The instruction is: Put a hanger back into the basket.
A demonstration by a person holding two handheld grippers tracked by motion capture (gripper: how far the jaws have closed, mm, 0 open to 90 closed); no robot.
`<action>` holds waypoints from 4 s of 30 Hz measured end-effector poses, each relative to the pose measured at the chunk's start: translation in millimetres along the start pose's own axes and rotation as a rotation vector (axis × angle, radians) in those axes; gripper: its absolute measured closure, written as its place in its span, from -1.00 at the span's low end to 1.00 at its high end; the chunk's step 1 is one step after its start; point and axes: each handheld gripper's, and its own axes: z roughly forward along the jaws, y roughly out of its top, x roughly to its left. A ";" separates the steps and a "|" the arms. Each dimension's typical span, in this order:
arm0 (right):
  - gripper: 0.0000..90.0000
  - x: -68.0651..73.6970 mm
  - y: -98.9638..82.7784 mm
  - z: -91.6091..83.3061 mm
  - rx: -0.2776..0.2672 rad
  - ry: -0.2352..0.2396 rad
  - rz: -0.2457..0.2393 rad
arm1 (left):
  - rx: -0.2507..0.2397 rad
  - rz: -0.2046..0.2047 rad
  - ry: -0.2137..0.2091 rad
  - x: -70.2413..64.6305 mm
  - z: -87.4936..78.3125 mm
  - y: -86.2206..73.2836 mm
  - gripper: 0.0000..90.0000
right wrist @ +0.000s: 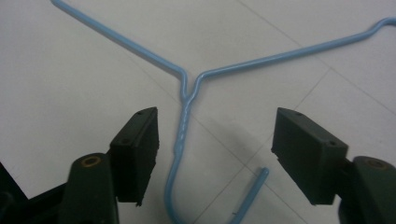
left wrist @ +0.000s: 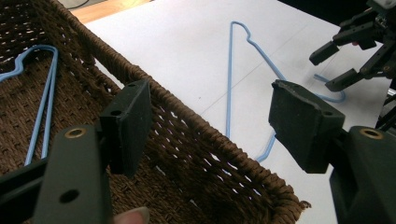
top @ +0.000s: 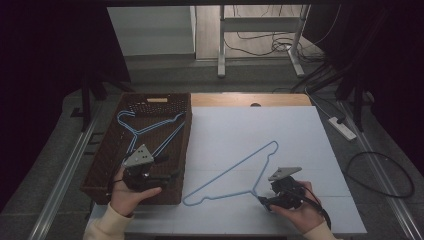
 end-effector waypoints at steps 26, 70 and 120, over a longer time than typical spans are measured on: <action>0.90 14.5 31.1 28.3 0.306 -0.036 0.085 | 0.003 0.025 -0.001 -9.3 1.0 3.1 -0.32; 0.92 2.5 33.7 9.1 0.288 0.028 0.057 | 0.346 0.207 -0.189 -105.8 132.0 12.2 -0.31; -0.03 -21.7 36.4 -54.7 -0.337 0.116 0.142 | 0.368 0.201 -0.187 -98.6 163.5 1.5 0.92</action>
